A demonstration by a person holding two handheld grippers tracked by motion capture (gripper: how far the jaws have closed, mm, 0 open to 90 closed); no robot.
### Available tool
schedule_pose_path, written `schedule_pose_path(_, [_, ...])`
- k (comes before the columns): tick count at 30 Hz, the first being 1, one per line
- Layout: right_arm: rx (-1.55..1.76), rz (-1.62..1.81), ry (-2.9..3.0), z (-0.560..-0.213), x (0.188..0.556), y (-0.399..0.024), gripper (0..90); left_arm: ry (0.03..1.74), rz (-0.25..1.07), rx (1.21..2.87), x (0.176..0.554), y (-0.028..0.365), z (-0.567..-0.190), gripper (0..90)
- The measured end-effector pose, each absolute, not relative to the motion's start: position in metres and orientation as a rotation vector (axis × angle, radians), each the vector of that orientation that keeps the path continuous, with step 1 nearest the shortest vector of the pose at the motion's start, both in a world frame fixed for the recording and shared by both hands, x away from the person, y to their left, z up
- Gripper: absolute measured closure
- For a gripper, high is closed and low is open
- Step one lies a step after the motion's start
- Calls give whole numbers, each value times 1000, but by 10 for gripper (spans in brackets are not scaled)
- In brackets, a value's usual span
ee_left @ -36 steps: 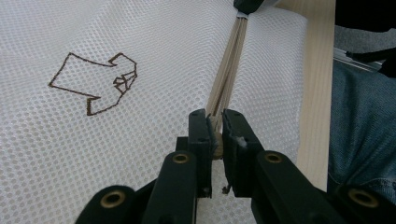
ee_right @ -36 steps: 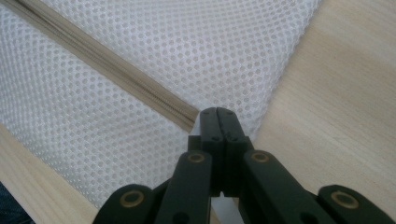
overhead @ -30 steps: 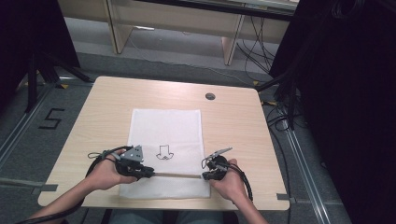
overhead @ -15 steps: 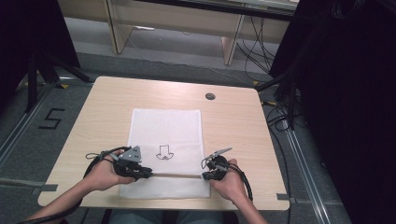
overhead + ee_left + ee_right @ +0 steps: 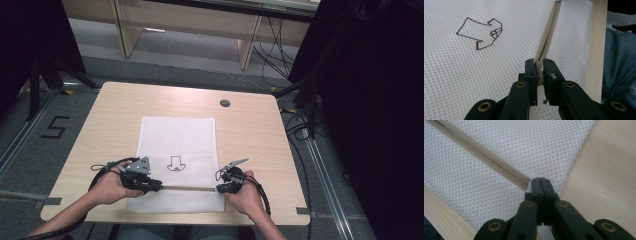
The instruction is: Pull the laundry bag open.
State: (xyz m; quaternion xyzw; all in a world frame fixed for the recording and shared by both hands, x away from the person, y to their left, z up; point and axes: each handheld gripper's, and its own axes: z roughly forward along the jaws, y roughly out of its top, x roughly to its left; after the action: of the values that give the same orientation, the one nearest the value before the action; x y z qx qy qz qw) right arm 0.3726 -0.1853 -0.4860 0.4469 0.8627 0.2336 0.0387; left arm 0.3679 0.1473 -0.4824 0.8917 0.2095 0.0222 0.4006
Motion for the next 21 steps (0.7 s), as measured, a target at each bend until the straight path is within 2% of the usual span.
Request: schedule_pose_path(21, [1370,722,2655,-486,372,-185,900,530,56,2259,366,156,-485,819])
